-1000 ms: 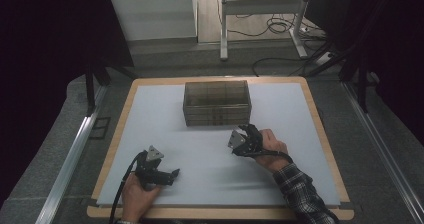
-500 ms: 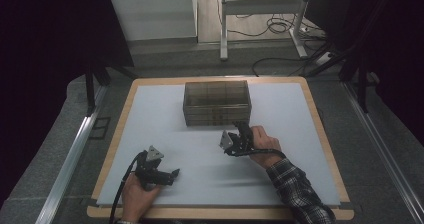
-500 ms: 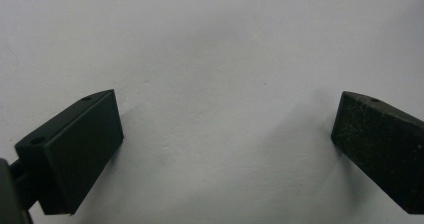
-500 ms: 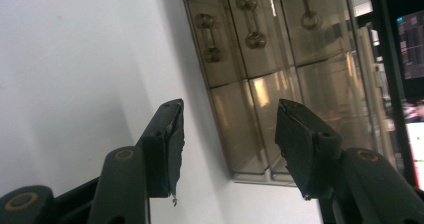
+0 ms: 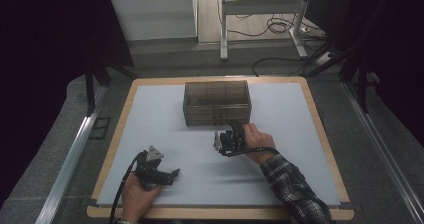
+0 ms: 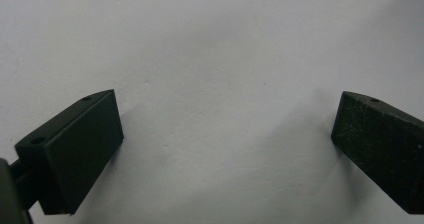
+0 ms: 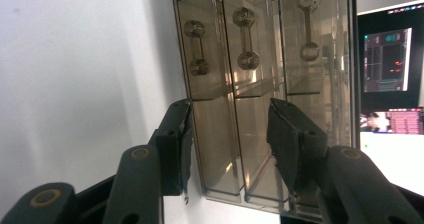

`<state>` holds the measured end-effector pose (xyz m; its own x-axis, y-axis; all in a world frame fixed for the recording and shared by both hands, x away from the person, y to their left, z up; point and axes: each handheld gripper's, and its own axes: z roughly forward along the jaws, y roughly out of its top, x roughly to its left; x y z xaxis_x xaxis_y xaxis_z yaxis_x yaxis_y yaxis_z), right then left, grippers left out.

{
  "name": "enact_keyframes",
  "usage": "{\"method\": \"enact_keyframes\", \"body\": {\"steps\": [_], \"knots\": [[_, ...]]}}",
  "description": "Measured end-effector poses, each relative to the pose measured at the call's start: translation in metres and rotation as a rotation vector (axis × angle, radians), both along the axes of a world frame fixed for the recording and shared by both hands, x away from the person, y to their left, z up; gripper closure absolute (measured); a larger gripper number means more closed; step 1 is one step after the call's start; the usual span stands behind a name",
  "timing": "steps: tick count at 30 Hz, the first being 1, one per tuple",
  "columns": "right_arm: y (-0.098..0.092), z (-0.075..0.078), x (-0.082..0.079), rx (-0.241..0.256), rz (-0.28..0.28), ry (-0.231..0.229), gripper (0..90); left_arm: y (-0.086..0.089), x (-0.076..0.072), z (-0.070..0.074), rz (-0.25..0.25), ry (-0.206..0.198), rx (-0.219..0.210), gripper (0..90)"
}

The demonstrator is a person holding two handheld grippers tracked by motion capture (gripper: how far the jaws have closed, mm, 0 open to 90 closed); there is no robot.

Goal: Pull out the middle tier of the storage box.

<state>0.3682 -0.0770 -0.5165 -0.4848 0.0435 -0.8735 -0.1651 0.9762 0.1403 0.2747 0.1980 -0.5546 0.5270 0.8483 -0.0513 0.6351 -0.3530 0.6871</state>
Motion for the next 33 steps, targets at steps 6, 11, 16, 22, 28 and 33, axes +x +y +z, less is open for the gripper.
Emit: {"method": "enact_keyframes", "body": {"steps": [6, 11, 16, 22, 28, 33], "knots": [[0.007, -0.004, 0.004, -0.044, 0.008, -0.032, 56.8, 0.0, 0.0, 0.0, 0.0, 0.0, 0.0, 0.0], [0.013, -0.008, 0.007, -0.058, 0.017, -0.062, 60.3, 0.0, 0.0, 0.0, 0.0, 0.0, 0.0, 0.0], [0.02, -0.01, 0.009, -0.081, 0.019, -0.095, 64.5, 0.0, 0.0, 0.0, 0.0, 0.0, 0.0, 0.0], [0.024, -0.011, 0.013, -0.086, 0.018, -0.119, 69.3, 0.0, 0.0, 0.0, 0.0, 0.0, 0.0, 0.0], [0.029, -0.013, 0.016, -0.096, 0.019, -0.149, 73.6, 0.0, 0.0, 0.0, 0.0, 0.0, 0.0, 0.0], [0.032, -0.017, 0.02, -0.117, 0.018, -0.158, 74.2, 0.0, 0.0, 0.0, 0.0, 0.0, 0.0, 0.0]]}}
